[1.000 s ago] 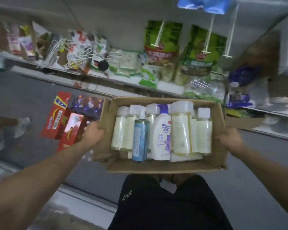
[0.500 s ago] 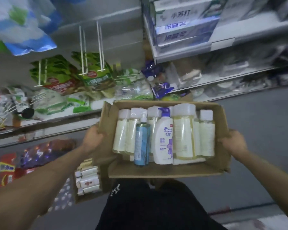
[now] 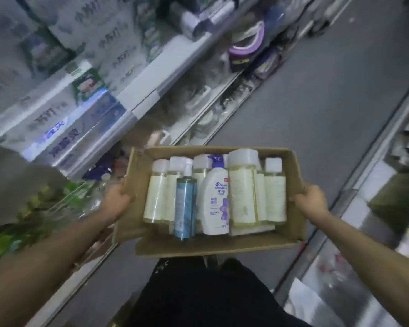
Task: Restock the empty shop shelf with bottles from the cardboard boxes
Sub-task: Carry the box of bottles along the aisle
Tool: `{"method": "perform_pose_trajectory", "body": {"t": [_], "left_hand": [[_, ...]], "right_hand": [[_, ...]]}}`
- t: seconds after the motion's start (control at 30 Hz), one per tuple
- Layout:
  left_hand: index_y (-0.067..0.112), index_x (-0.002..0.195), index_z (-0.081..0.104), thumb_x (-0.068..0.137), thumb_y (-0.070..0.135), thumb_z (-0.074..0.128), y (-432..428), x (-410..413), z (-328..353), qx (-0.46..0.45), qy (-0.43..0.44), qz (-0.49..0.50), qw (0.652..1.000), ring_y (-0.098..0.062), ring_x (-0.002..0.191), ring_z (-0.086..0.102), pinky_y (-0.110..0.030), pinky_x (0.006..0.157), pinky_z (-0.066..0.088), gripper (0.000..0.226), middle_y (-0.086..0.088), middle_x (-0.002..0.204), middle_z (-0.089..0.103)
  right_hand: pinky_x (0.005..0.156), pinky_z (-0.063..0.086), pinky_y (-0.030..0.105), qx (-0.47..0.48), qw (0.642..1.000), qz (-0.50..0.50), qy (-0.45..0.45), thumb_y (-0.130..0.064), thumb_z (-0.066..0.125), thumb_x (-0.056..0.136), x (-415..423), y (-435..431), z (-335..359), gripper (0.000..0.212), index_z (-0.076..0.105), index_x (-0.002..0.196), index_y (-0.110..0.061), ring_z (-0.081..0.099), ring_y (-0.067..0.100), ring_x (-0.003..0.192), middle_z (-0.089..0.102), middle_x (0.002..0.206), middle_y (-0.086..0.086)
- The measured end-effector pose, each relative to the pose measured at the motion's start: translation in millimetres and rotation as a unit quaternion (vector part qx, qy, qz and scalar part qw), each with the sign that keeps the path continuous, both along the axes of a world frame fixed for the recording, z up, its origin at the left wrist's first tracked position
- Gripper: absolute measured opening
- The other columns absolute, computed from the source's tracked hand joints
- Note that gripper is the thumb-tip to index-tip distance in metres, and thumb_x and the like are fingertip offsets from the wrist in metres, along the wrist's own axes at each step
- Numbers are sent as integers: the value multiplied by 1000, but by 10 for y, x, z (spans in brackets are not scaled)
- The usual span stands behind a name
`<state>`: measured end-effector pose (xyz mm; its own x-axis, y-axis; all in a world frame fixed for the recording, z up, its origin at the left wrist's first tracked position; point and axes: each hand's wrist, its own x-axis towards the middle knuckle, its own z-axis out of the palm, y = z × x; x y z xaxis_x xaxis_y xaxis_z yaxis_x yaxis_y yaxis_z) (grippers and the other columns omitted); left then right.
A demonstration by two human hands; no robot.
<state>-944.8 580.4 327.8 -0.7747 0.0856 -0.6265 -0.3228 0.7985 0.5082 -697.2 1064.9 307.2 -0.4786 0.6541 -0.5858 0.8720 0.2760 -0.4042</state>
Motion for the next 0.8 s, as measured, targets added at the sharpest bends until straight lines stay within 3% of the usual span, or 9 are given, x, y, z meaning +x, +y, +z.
{"method": "perform_pose_trajectory", "body": {"t": [0.13,0.23,0.4,0.47,0.6,0.8], "left_hand": [[16,118,68,96,8,73,754,-763,27,2,15,-103,995,-36,99,74,-54,91,62,24,-13,107,76],[16,122,67,93,15,74,1415,-1218,121,26,19,-170,985,-30,97,74,-49,85,62,29,-5,105,76],[26,117,67,98,9,70,2570,-1713,132,39,26,-236,971,-19,94,74,-44,83,64,25,0,108,76],[25,116,67,98,10,70,2996,-1846,132,33,27,-239,970,-21,95,75,-43,82,64,24,-2,109,76],[15,127,69,96,5,70,3836,-2076,121,17,26,-243,970,-33,103,75,-55,95,62,33,-11,114,77],[13,118,73,93,0,66,5064,-2378,118,22,30,-259,965,-33,98,76,-53,91,63,29,-11,106,79]], "right_hand": [[76,63,56,-12,996,-87,21,-1,65,84,71,303,109,8,69,88,4,74,41,82,75,84,21],[74,63,48,10,988,-150,26,-5,65,86,73,571,154,8,70,79,-6,73,36,81,75,79,13],[75,64,57,-20,977,-211,40,-2,66,83,50,1224,67,8,71,80,-8,74,36,78,76,79,13],[76,64,58,-22,974,-224,35,-4,65,83,7,1542,4,10,72,82,-11,74,36,77,76,79,12],[76,64,59,-32,971,-235,31,-4,64,86,-121,2262,-54,10,71,84,-10,74,37,77,76,79,13],[73,64,56,-15,969,-247,21,2,68,85,-464,3421,-4,13,71,85,-11,74,34,77,76,81,12]]}}
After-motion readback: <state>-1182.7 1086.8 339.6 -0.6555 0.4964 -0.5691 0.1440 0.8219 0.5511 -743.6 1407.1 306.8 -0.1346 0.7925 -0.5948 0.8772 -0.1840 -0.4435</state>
